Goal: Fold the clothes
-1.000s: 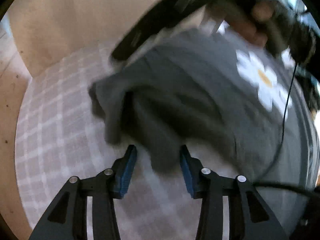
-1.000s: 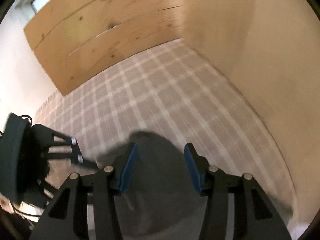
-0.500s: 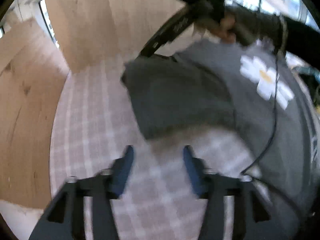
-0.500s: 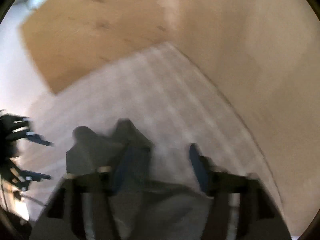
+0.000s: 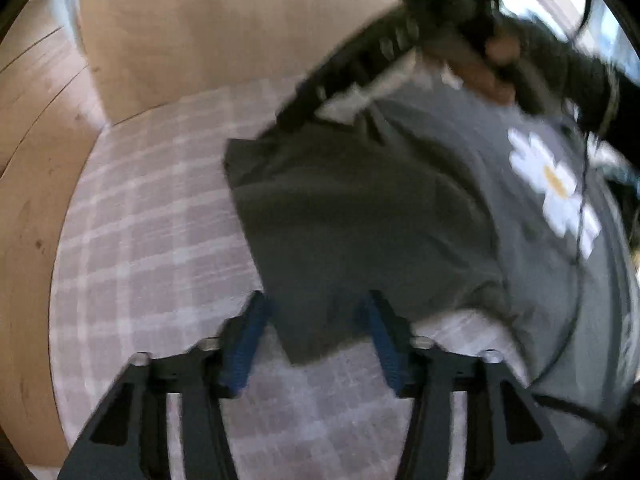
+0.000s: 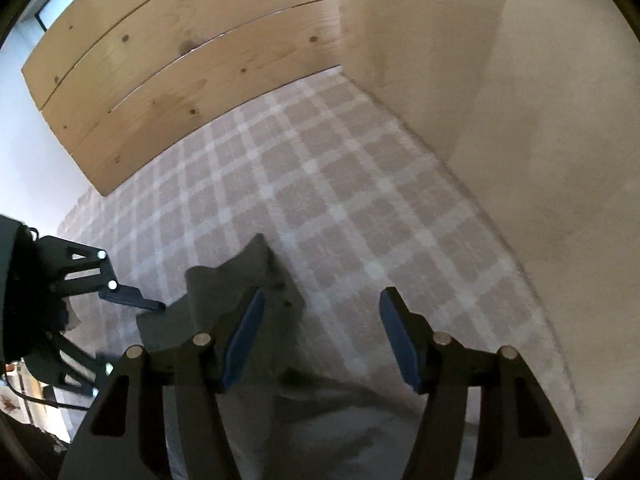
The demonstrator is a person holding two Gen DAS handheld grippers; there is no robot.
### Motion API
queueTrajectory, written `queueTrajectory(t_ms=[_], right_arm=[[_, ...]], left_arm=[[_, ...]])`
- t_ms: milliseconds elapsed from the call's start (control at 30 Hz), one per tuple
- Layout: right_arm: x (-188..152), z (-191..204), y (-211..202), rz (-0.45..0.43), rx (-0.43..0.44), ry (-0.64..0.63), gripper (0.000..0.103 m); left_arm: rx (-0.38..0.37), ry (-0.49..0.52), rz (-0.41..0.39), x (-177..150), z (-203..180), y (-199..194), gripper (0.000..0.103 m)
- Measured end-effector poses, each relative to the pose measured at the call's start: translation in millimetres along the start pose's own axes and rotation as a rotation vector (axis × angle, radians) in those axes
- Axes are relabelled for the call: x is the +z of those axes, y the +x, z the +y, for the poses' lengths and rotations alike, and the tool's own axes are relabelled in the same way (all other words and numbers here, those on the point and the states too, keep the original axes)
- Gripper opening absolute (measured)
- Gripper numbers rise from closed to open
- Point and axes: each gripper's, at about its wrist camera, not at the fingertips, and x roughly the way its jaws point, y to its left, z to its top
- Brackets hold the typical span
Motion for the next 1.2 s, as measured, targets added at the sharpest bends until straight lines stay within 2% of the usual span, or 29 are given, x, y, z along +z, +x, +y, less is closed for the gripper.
queueTrajectory(t_ms=[33,167,267,300,367,467,567,767,833,867,933,1033,1133,1200], right_arm=[[0.4,-4.8,-2.3,-0.002,0.001,0.000,0.059],[-11.5,-9.0,-15.4,0.013,-0.010,-0.055,0.059],[-18.2,-1.1,-1.7,0.081,0.034,-0.127,0.059],[-19.1,8.3,9.3,0.106,0.008,-0.169,0.059],[-20.4,13.7,25.8,0.138,-0.162,-0.228,0.060],[-3.6,7.9,25.2,0.094,-0.075,-0.116,0.060],[18.0,33.5,28.0,0.018,0.039,-0.168,0.060],[40.9,92.5,98.0,0.128,0.042,-0.367,0.059],[42.4,103.3,113.0,0.119,0.040,-0.409,0.046],[44.1,106.8,117.0,0.101,0.039,-0.422,0.005],[54.4,104.5,122.3,0.095,0.075,-0.375,0.004],[65.2,104.9,125.8,0.066,0.044,-0.384,0.004],[70.1,93.3,123.3,-0.001,0.048,-0.318,0.003],[68.1,88.1,127.7,-0.002,0.055,-0.303,0.003]], left_arm=[[-0.005,0.008,0.008,0.9,-0.5,1.5,0.008],[0.006,-0.012,0.015,-10.0,4.3,-23.7,0.008],[0.017,0.016,0.049,-18.0,-1.7,-24.1,0.008],[0.022,0.027,0.065,-20.1,-4.1,-21.9,0.008],[0.032,0.040,0.086,-23.0,-7.5,-18.6,0.008],[0.037,0.002,0.048,-19.1,-2.9,-22.0,0.009],[0.041,-0.018,0.033,-20.4,-4.2,-18.4,0.011],[0.040,-0.039,0.033,-24.9,-5.4,-12.6,0.011],[0.038,-0.041,0.032,-27.8,-7.9,-14.7,0.011],[0.039,-0.041,0.032,-29.3,-8.6,-14.8,0.012],[0.039,-0.046,0.030,-30.1,-9.5,-15.5,0.012],[0.052,-0.058,0.016,-31.8,-7.6,-23.2,0.010],[0.081,-0.073,-0.006,-36.5,-5.2,-32.3,0.009],[0.087,-0.089,-0.001,-41.6,-0.3,-34.2,0.009]])
